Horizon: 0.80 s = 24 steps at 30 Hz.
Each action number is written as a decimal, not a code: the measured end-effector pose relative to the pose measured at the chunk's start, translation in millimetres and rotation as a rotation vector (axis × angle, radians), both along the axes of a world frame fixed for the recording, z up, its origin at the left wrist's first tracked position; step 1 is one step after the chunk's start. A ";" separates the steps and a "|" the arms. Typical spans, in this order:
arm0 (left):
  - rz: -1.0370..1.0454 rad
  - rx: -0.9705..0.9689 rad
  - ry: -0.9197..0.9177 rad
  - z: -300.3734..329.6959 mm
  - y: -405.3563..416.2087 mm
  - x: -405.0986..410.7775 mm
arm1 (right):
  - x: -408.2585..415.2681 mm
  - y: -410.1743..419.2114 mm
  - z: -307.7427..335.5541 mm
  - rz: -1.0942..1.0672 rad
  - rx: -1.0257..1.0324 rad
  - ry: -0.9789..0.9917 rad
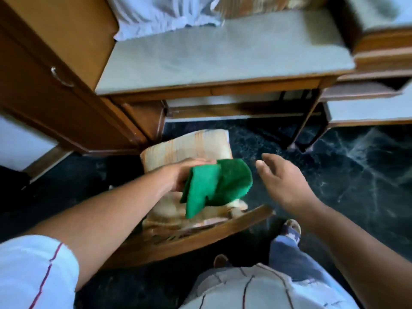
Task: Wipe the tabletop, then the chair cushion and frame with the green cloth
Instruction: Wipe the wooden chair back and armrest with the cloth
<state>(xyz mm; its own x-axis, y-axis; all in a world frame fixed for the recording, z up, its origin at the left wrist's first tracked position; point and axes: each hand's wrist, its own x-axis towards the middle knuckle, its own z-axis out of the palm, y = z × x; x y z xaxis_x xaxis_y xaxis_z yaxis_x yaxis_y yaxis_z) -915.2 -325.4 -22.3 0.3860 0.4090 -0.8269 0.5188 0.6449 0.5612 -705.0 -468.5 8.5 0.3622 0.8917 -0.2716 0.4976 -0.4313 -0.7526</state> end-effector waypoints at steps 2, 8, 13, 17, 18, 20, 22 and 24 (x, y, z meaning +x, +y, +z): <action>0.159 -0.031 -0.149 23.5 4.7 51.3 | 53.7 -0.6 6.6 -0.175 -0.013 0.228; 0.138 -0.055 -0.428 81.8 0.2 227.1 | 199.4 7.2 39.1 -0.298 0.002 0.970; 0.215 -0.068 -0.408 96.4 4.1 347.4 | 323.2 8.3 54.7 -0.338 0.093 0.962; 0.373 -0.146 -0.517 87.2 -2.7 391.0 | 405.5 5.8 51.2 -0.411 0.118 0.928; 0.286 -0.167 -0.563 86.9 -7.9 400.2 | 422.3 5.5 49.4 -0.426 0.124 0.920; 0.143 -0.074 -0.556 83.9 -14.5 425.1 | 449.3 7.2 45.2 -0.431 0.127 0.923; 0.203 0.086 -0.468 78.9 -16.8 451.0 | 466.8 12.9 40.9 -0.385 0.129 0.944; 0.326 0.250 -0.389 75.8 -14.2 474.2 | 483.1 20.8 36.3 -0.351 0.140 0.938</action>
<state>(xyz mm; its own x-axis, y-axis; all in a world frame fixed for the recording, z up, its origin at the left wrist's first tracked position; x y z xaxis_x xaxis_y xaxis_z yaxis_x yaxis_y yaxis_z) -441.0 -339.6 53.5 0.4636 0.7237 -0.5113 0.0393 0.5597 0.8278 -221.9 -447.7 44.8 0.3038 0.8215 -0.4824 -0.4588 -0.3177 -0.8298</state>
